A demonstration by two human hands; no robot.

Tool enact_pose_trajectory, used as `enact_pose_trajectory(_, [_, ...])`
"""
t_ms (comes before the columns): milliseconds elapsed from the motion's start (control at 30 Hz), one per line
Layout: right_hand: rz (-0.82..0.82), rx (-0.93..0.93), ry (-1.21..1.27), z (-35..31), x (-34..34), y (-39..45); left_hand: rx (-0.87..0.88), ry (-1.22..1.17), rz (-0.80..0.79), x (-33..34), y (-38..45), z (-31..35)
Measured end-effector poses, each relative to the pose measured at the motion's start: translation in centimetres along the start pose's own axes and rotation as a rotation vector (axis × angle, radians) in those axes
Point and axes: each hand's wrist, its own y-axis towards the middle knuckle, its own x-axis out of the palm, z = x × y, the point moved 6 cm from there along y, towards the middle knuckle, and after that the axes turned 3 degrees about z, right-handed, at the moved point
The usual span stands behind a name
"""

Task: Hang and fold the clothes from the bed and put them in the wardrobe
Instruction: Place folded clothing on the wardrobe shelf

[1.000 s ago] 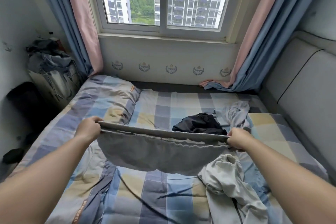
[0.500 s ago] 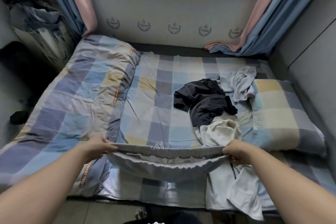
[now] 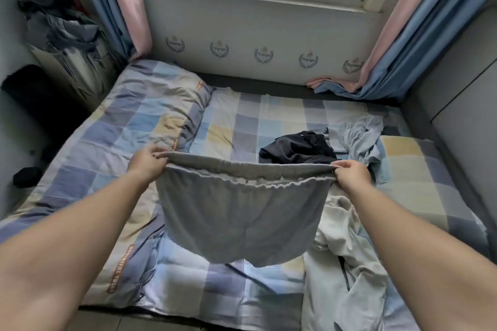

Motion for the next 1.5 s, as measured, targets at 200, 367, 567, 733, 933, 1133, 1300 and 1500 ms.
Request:
enact_pose_trajectory(200, [0.161, -0.233, 0.137, -11.1, -5.3, 1.9, 0.236, -0.181, 0.151, -4.6, 3.3, 9.8])
enact_pose_trajectory(367, [0.240, -0.314, 0.187, -11.5, -6.3, -0.5, 0.307, -0.234, 0.210, -6.0, 2.5, 10.4])
enact_pose_trajectory(567, [0.211, -0.179, 0.183, -1.6, -1.0, -2.4, 0.268, -0.029, 0.120, -0.8, 1.5, 2.7])
enact_pose_trajectory(733, [0.067, -0.071, 0.111, 12.2, 7.7, -3.9, 0.125, 0.152, -0.029, 7.0, -0.1, -9.6])
enact_pose_trajectory(933, [-0.154, 0.000, -0.118, 29.3, 17.4, -6.3, 0.012, 0.300, -0.161, 15.8, -4.1, -22.8])
enact_pose_trajectory(1133, [-0.226, 0.038, -0.198, 41.4, 23.6, -9.3, -0.030, 0.494, -0.262, 22.3, -8.4, -33.4])
enact_pose_trajectory(1300, [-0.206, 0.087, -0.246, 47.1, 25.7, -11.1, -0.075, 0.576, -0.286, 24.2, -10.9, -39.5])
enact_pose_trajectory(1500, [-0.214, 0.168, -0.344, 48.4, 26.2, -14.0, -0.185, 0.613, -0.434, 24.4, -11.8, -42.9])
